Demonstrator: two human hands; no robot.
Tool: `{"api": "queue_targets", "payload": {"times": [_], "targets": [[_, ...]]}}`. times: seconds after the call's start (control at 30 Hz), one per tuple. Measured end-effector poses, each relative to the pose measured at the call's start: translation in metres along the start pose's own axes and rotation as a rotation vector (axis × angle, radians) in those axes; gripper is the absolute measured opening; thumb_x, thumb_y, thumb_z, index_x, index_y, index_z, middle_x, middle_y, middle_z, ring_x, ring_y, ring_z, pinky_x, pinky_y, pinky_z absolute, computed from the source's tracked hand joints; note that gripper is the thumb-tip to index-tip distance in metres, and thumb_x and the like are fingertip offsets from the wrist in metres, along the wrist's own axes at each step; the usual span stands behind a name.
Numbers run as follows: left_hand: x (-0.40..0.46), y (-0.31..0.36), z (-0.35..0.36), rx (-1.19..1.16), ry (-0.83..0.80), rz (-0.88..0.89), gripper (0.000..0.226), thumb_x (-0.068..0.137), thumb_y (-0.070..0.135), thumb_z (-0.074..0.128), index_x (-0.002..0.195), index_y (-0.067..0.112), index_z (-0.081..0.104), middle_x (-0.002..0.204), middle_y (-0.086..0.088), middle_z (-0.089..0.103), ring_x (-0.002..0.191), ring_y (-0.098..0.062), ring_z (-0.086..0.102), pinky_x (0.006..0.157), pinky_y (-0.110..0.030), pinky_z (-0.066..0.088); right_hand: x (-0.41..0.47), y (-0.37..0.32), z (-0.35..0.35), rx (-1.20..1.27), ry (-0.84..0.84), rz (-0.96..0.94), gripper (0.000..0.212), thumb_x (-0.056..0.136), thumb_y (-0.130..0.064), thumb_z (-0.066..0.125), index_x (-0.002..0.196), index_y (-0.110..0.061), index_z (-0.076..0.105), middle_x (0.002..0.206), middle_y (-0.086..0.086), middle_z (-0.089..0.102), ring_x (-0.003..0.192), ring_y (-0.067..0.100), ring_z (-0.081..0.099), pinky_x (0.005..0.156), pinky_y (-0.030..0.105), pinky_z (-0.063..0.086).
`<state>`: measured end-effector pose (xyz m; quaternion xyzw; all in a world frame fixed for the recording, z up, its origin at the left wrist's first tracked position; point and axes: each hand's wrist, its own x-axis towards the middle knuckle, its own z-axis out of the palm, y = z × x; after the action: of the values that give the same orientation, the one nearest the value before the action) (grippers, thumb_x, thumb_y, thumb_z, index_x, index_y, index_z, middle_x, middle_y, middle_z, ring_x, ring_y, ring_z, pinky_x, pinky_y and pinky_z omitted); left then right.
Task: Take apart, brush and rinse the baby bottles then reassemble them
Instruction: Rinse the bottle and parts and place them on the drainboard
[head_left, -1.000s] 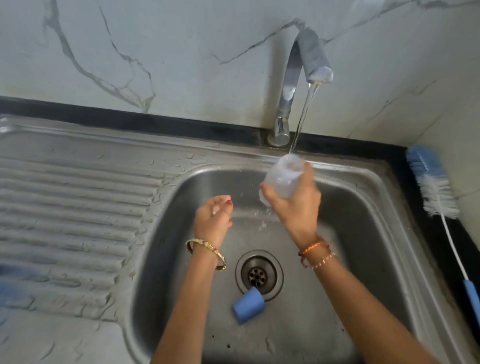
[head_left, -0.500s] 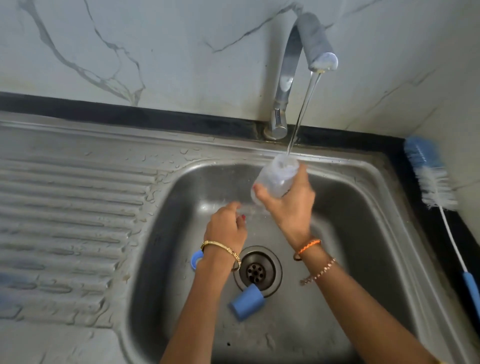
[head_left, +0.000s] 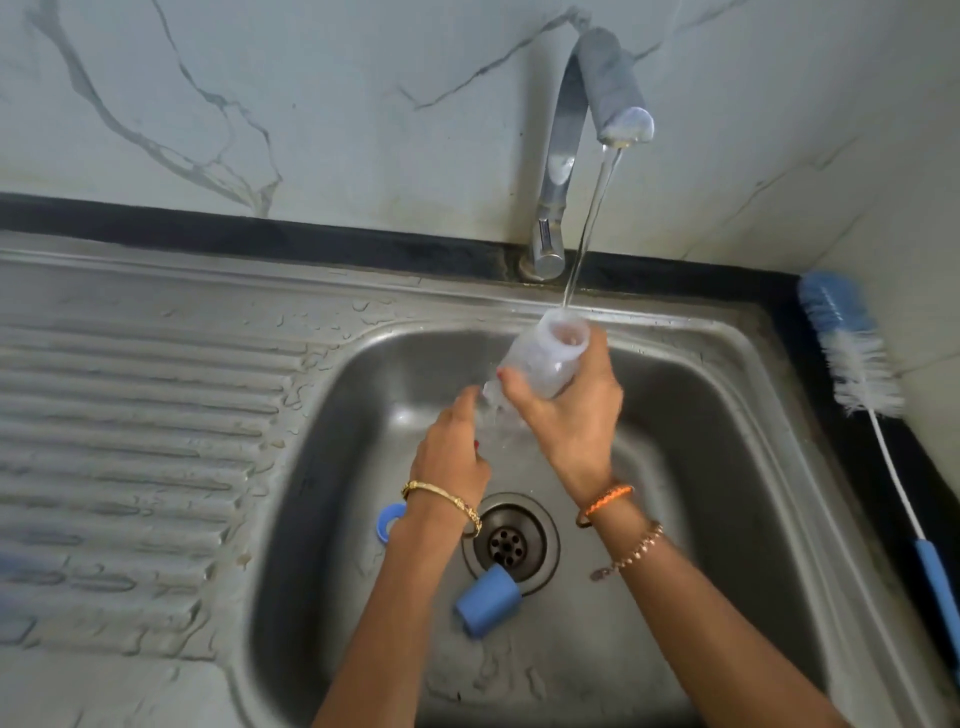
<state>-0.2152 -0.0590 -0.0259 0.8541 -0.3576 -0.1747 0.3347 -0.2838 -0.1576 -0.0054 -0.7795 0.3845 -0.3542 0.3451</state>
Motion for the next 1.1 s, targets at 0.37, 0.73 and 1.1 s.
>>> {"api": "queue_targets", "payload": {"times": [0.37, 0.73, 1.1], "targets": [[-0.004, 0.005, 0.0, -0.134, 0.107, 0.162, 0.063, 0.085, -0.014, 0.042, 0.139, 0.02, 0.039, 0.129, -0.001, 0.053, 0.09, -0.005, 0.049, 0.08, -0.011, 0.036, 0.02, -0.001, -0.006, 1.252, -0.4, 1.045, 0.043, 0.091, -0.047, 0.045, 0.106, -0.008, 0.056, 0.086, 0.011, 0.063, 0.067, 0.02, 0.061, 0.05, 0.022, 0.053], [-0.002, 0.004, 0.0, -0.072, 0.179, 0.158, 0.045, 0.087, -0.007, 0.046, 0.13, 0.005, 0.049, 0.123, -0.013, 0.056, 0.105, -0.026, 0.054, 0.08, -0.017, 0.033, 0.025, -0.012, -0.013, 1.331, -0.489, 0.911, 0.045, 0.089, -0.042, 0.051, 0.12, -0.01, 0.048, 0.107, 0.017, 0.061, 0.084, 0.028, 0.065, 0.054, 0.031, 0.057], [-0.006, 0.025, -0.012, -1.059, -0.057, -0.315, 0.045, 0.089, -0.017, 0.036, 0.13, 0.0, 0.046, 0.118, -0.015, 0.058, 0.085, -0.015, 0.06, 0.074, -0.021, 0.054, 0.01, -0.003, -0.019, 0.013, -0.315, -0.115, 0.063, 0.071, -0.023, 0.075, 0.127, -0.019, 0.045, 0.109, -0.014, 0.052, 0.099, 0.01, 0.053, 0.083, 0.018, 0.039]]}}
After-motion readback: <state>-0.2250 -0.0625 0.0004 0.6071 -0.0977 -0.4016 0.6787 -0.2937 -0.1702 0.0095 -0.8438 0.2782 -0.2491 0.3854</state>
